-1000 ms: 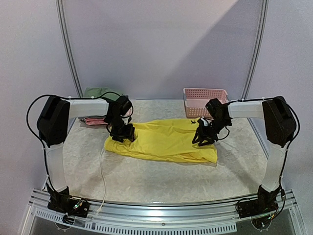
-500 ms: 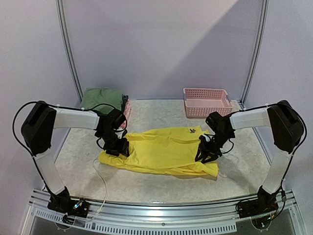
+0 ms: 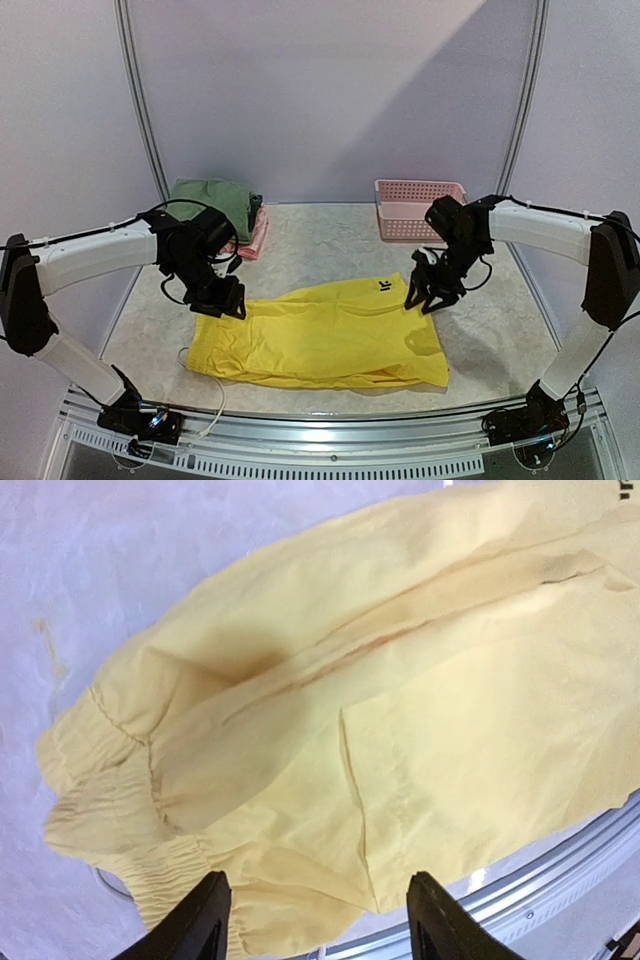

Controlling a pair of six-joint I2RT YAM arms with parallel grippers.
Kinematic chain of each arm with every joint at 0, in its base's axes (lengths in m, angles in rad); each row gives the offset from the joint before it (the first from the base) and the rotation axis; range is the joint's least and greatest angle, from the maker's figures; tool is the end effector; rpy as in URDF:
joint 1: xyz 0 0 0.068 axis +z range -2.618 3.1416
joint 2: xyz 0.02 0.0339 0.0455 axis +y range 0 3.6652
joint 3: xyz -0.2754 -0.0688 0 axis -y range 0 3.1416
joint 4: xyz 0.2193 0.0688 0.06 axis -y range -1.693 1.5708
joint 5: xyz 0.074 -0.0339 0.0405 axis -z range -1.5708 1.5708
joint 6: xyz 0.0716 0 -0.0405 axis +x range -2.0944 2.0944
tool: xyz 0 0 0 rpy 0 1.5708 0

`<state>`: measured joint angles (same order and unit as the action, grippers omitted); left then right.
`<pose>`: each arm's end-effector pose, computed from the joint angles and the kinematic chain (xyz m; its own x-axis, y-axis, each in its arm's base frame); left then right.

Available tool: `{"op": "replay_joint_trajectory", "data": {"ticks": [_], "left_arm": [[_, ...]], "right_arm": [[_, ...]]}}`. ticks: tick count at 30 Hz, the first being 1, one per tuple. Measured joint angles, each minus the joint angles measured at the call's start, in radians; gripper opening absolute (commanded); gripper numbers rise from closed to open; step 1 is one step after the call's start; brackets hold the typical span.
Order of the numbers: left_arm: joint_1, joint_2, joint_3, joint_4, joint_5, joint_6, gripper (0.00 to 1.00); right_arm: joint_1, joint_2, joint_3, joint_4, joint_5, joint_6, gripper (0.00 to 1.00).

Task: Fold and stack the mixed laundry pile
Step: Move the rectangle-folded shorts to the center of the board, then adjust the rectangle-folded shorts at the center of the board.

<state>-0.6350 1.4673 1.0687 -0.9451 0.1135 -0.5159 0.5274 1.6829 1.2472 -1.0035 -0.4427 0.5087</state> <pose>0.1962 -0.1546 0.2162 -0.9832 0.1156 -0.1414 0.1436 0.9677 -0.2071 0.2379 0.1740 0.2115 -0.9933 -0.0693 0.0922 -0.0224 0.9002 0.4348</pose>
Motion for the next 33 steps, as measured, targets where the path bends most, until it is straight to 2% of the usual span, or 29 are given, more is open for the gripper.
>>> {"op": "replay_joint_trajectory", "data": {"ticks": [6, 11, 17, 21, 28, 30, 33], "left_arm": [[0.009, 0.082, 0.111, -0.025, -0.076, 0.004, 0.77], [0.058, 0.109, 0.123, -0.047, -0.128, -0.016, 0.87], [0.185, 0.098, 0.085, -0.044, -0.127, -0.037, 0.86], [0.202, 0.097, 0.064, -0.041, -0.116, -0.036, 0.82], [0.207, 0.087, -0.013, -0.015, -0.037, -0.054, 0.69], [0.208, 0.085, -0.023, -0.002, -0.018, -0.059, 0.63], [0.209, 0.084, -0.035, 0.019, 0.004, -0.069, 0.43]], "right_arm": [[0.000, 0.095, 0.219, -0.033, 0.097, -0.049, 0.64], [-0.003, 0.200, 0.270, -0.071, 0.204, -0.043, 0.70], [-0.045, 0.217, 0.270, -0.076, 0.242, 0.002, 0.75], [-0.081, 0.224, 0.270, -0.056, 0.238, 0.012, 0.74], [-0.104, 0.270, 0.270, -0.019, 0.200, 0.008, 0.62], [-0.104, 0.274, 0.268, -0.007, 0.184, 0.006, 0.56], [-0.104, 0.276, 0.263, 0.016, 0.159, 0.009, 0.46]]}}
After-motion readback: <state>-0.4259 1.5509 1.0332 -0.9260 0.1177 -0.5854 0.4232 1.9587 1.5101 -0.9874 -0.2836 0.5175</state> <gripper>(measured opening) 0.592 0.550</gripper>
